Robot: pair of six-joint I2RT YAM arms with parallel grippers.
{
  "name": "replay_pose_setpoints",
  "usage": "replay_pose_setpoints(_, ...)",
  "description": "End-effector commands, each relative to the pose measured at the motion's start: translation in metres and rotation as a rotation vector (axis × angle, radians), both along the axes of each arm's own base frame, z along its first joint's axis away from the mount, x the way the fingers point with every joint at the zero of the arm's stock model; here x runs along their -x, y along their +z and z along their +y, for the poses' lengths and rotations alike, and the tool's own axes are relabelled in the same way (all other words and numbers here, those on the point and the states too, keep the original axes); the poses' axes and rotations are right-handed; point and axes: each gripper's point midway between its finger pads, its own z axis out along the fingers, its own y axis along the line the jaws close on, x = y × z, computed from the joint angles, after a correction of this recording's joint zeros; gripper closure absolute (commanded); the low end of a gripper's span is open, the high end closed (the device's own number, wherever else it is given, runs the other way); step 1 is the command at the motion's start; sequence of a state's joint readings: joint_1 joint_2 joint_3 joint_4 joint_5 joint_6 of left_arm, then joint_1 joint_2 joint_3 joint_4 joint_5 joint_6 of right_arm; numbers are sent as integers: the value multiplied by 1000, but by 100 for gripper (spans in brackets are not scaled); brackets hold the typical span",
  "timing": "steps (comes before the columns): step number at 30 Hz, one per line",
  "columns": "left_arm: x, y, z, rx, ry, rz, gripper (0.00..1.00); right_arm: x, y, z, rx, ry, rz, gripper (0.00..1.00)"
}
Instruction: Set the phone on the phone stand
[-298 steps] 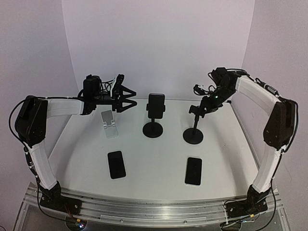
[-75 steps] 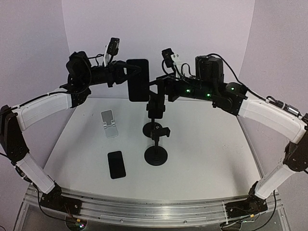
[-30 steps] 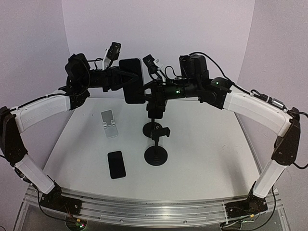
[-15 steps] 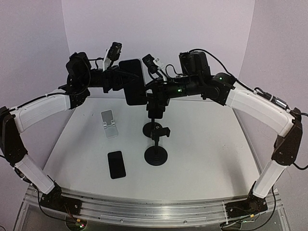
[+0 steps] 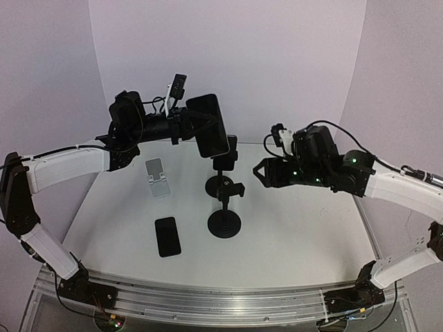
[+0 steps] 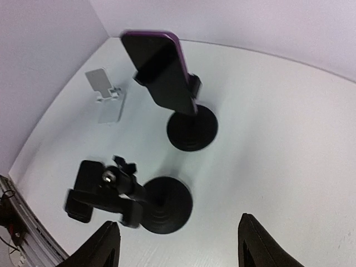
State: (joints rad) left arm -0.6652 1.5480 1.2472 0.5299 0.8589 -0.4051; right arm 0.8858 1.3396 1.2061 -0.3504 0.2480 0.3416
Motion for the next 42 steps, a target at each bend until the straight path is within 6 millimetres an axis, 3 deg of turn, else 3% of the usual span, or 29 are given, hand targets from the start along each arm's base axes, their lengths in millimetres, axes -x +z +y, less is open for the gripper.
replay_pose_setpoints(1,-4,33,-7,128,118,-91,100,11,-28,-16,1,-86,-19,35)
replay_pose_setpoints(3,-2,29,-17,129,152,-92,100,24,-41,3,5,4,-63,35)
replay_pose_setpoints(6,-3,18,-29,102,191,-55,100,28,-57,16,-2,53,-96,36)
replay_pose_setpoints(11,-12,-7,-42,27,241,-7,100,26,-58,18,-83,58,-190,54)
replay_pose_setpoints(22,-4,-41,-67,-55,211,9,100,26,-56,29,-175,95,-258,56)
replay_pose_setpoints(33,1,-38,-74,-67,177,-69,100,24,-63,34,-167,104,-278,62)
replay_pose_setpoints(42,8,-47,-69,-61,211,-66,100,22,-73,48,-161,96,-260,67)
